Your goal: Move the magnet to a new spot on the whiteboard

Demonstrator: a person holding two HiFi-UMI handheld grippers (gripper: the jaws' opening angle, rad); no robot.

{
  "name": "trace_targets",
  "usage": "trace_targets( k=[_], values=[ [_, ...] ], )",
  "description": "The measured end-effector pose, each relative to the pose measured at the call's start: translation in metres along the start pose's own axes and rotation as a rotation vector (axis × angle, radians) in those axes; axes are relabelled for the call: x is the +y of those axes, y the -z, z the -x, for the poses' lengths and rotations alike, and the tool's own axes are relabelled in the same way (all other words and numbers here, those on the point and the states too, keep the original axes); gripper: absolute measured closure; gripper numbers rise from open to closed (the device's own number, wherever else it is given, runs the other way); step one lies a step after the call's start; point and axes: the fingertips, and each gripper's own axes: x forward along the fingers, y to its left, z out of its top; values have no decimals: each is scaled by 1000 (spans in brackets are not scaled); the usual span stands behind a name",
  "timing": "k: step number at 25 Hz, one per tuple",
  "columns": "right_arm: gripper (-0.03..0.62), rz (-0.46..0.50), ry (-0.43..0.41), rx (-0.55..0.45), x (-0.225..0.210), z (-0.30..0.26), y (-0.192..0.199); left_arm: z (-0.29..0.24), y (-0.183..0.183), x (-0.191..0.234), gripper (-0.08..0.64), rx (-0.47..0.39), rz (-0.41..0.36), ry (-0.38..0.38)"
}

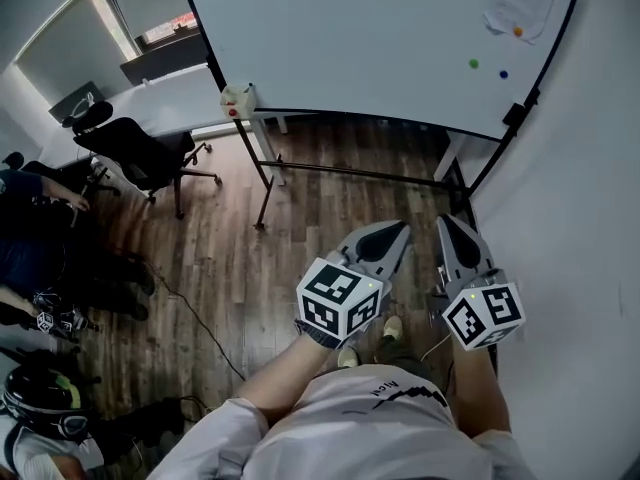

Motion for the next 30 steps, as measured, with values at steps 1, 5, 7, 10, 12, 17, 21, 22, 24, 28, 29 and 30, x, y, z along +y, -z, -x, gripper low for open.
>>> trace_targets(
  k=[1,5,7,10,12,17,21,22,24,28,29,30],
  values=[
    [583,-1,-2,0,-2,-2,1,-1,1,3,549,-1,6,-3],
    [583,-13,-8,5,-10,-15,3,-9,4,15,549,-2,12,-22],
    [583,-22,-15,0,-21,-26,6,-19,4,24,549,-1,16,-33],
    [583,-37,-17,13,-40,-48,11,-36,4,42,549,-3,23,-54],
    [583,-46,-29,13,-53,-66,13,-47,1,58,549,-11,24,-75],
    [583,-47,-51,4,-102,-116,7,-98,-13,92,549,-19,26,-113],
    [583,-62,-58,-12,-158,-152,-3,-156,-27,108,549,-19,12,-119],
    [583,-60,-59,-19,-172,-160,-6,-170,-30,112,549,-18,8,-121],
    [583,-49,-51,-25,-199,-174,-13,-198,-36,118,549,-19,2,-126],
    [582,-36,-28,-39,-251,-200,-26,-243,-42,125,549,-19,-9,-126],
    [581,-41,-24,-41,-261,-206,-26,-252,-41,126,549,-13,-13,-126],
    [581,-44,-20,-42,-270,-210,-25,-259,-41,127,549,-6,-15,-126]
  ],
)
